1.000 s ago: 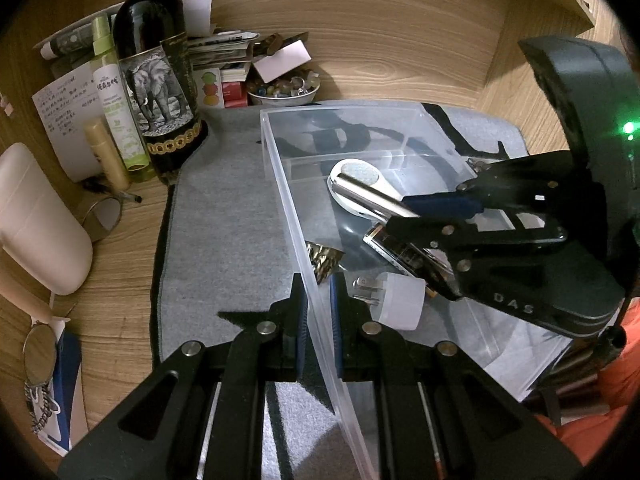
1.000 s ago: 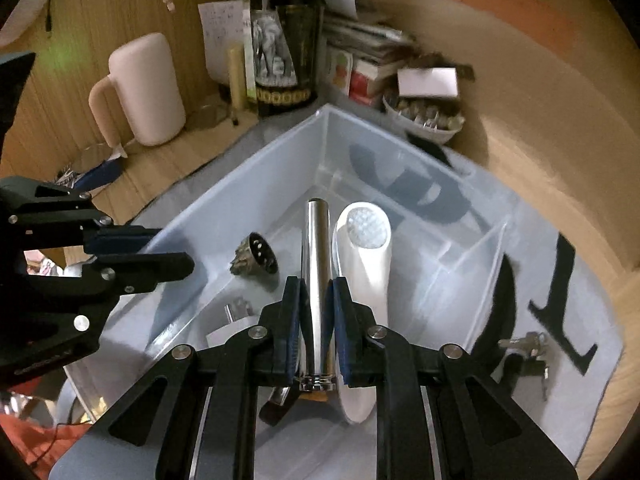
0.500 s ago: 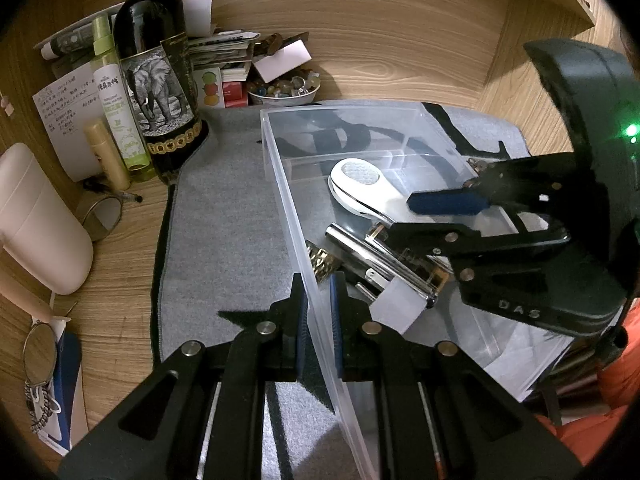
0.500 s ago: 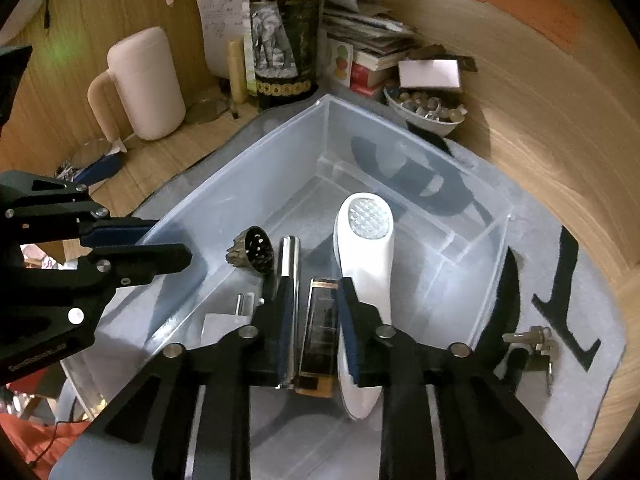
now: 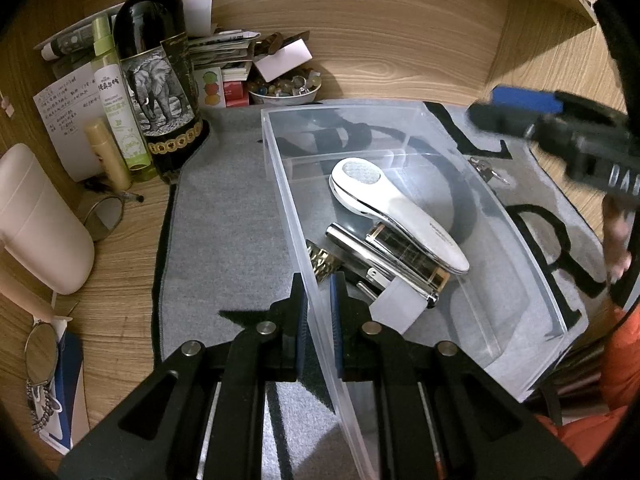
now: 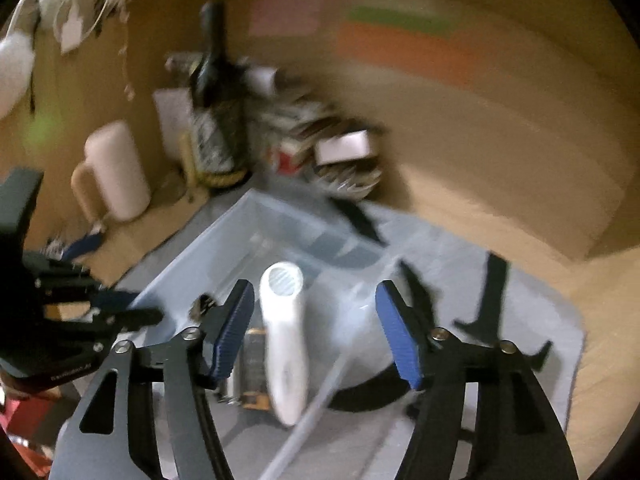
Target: Organize rigid objects
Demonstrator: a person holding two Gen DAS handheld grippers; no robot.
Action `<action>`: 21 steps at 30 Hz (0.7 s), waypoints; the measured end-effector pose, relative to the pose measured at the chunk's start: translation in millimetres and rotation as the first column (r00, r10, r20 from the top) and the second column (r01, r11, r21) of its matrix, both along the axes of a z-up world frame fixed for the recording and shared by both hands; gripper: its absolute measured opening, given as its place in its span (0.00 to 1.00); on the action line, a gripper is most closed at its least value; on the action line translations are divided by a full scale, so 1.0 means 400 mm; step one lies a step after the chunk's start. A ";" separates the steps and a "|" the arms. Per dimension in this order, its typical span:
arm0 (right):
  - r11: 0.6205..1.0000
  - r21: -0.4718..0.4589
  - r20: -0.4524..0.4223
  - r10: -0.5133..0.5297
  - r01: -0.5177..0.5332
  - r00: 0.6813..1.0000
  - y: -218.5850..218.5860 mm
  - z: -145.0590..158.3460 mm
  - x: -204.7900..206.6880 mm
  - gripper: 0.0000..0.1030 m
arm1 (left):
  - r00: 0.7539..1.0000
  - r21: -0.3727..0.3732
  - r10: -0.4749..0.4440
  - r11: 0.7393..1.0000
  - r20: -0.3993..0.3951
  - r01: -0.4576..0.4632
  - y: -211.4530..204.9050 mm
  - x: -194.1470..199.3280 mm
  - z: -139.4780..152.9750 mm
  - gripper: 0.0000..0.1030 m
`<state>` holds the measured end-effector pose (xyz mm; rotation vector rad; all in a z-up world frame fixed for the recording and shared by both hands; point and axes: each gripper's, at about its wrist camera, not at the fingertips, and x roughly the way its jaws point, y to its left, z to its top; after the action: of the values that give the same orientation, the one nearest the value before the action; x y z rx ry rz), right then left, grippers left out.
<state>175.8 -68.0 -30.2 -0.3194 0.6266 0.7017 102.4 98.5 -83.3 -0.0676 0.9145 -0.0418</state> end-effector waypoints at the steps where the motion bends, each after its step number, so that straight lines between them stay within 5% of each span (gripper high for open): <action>1: 1.000 0.012 0.009 -0.019 0.019 1.000 -0.017 0.009 0.005 0.61 | 1.000 0.000 0.000 1.000 0.000 0.000 0.000 0.000 0.000 0.10; 10: 0.977 0.059 0.036 -0.205 0.203 0.978 -0.169 0.029 0.081 0.68 | 1.000 0.001 0.000 1.000 -0.001 0.000 0.003 -0.003 -0.001 0.10; 21: 0.929 -0.009 -0.101 -0.369 0.370 0.924 -0.296 -0.115 0.203 0.68 | 1.000 0.003 0.001 1.000 -0.003 -0.001 0.007 -0.005 -0.001 0.10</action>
<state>257.1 -186.6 -76.0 -0.1491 0.7549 0.3578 100.3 101.2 -83.9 -0.0653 0.9177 -0.0393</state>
